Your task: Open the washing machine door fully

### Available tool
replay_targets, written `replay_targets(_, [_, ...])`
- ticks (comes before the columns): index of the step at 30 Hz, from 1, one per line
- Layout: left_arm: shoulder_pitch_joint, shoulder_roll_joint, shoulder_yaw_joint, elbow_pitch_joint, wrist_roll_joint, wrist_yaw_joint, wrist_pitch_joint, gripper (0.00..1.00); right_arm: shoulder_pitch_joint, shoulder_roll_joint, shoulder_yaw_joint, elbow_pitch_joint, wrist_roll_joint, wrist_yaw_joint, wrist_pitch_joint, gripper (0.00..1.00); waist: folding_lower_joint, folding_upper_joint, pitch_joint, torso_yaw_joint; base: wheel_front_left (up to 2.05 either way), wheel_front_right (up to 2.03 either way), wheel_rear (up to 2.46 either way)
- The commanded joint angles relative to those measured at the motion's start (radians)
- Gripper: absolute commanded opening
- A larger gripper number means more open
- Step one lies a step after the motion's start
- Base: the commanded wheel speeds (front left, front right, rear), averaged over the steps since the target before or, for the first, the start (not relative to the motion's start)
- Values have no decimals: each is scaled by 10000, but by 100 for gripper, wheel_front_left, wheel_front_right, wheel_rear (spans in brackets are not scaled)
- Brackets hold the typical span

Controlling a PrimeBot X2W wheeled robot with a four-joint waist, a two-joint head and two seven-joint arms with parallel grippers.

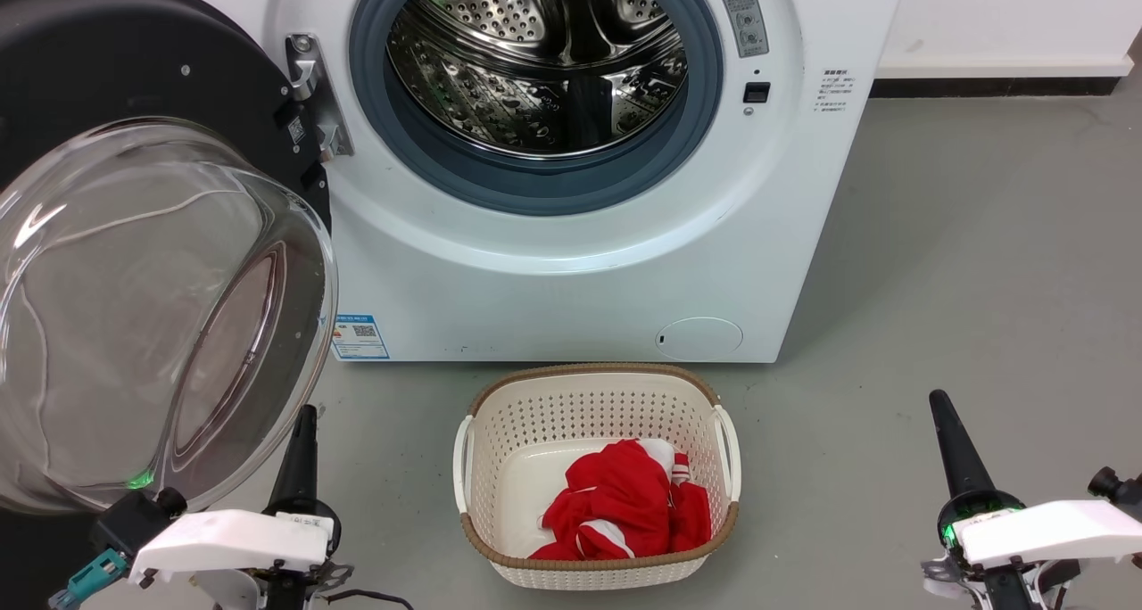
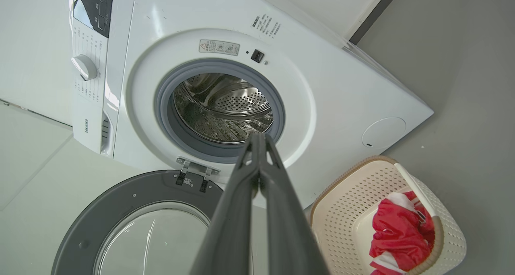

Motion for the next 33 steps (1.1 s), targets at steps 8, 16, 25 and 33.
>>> replay_targets(8, [-275,10,86,40,-1068,-63,271,0,-338,-56,-108,94,1048,-1,215,0,-1,0,-7,2,0,0,0])
replay_targets(16, [-330,2,122,113,-1859,-69,474,0,-437,-49,-181,213,1817,-1,370,0,-1,0,-13,3,0,0,0])
replay_targets(25, [-355,-8,162,192,-2675,-86,690,0,-538,-34,-265,349,2599,-2,558,0,-1,0,-21,4,0,0,0])
replay_targets(33, [-408,-17,198,252,-3353,-95,855,0,-654,-17,-338,457,3250,-2,695,0,-1,0,-27,6,0,0,0])
